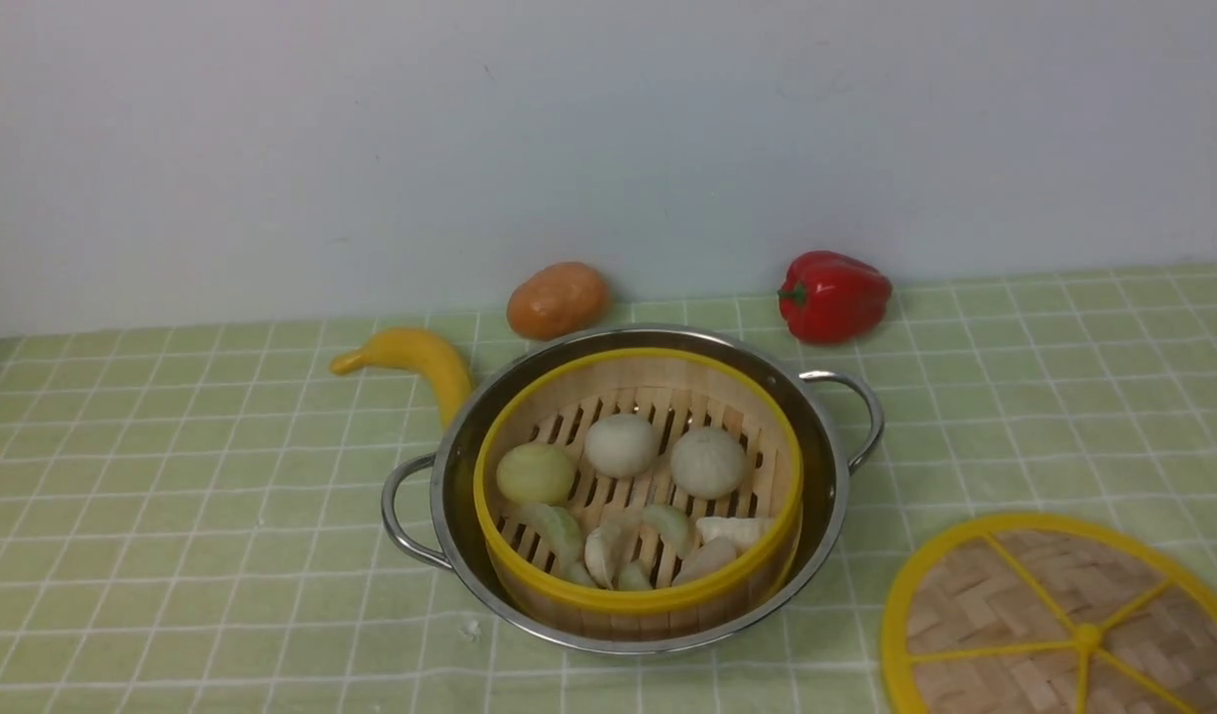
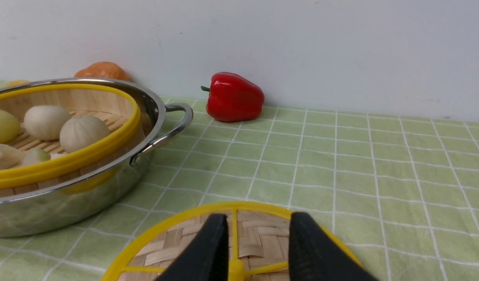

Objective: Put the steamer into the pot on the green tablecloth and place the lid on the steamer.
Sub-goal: 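Move the gripper down to the bamboo steamer lid and grasp its center knob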

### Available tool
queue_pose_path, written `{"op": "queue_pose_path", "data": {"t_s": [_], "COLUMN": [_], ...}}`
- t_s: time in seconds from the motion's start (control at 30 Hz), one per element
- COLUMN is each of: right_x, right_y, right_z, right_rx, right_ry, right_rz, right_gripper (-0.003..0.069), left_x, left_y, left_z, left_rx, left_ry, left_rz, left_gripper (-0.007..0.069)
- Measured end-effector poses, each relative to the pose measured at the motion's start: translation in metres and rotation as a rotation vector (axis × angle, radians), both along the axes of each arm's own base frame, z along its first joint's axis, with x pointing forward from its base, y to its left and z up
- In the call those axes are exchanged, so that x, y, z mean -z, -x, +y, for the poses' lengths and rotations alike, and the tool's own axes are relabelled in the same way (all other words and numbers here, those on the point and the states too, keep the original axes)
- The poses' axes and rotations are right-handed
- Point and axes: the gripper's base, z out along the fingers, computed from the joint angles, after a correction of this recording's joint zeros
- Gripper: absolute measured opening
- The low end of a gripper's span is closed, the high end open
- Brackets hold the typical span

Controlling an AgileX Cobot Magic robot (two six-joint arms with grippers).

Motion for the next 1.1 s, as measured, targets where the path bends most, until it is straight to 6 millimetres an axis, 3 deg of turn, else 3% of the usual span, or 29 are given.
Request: {"op": "queue_pose_path", "data": {"t_s": [0.9, 0.97, 1.1], "right_x": [-0.003, -0.011, -0.079], "right_y": [0.0, 0.0, 0.012], "right_z": [0.0, 0.0, -0.002], "right_rx": [0.006, 0.011, -0.005], "right_ry": [-0.037, -0.108, -0.423], "right_rz": [-0.031, -0.061, -0.269], "right_gripper": [0.0243, 0.0243, 0.0243], "left_x": [0.001, 0.001, 0.001], "left_y": [0.0, 0.0, 0.0], "left_z": [0.0, 0.0, 0.0], "left_rx": [0.0, 0.0, 0.0], "left_ry": [-0.01, -0.01, -0.01], "left_rz": [-0.002, -0.002, -0.002], "left_gripper": [0.0054, 0.0054, 0.0064]}}
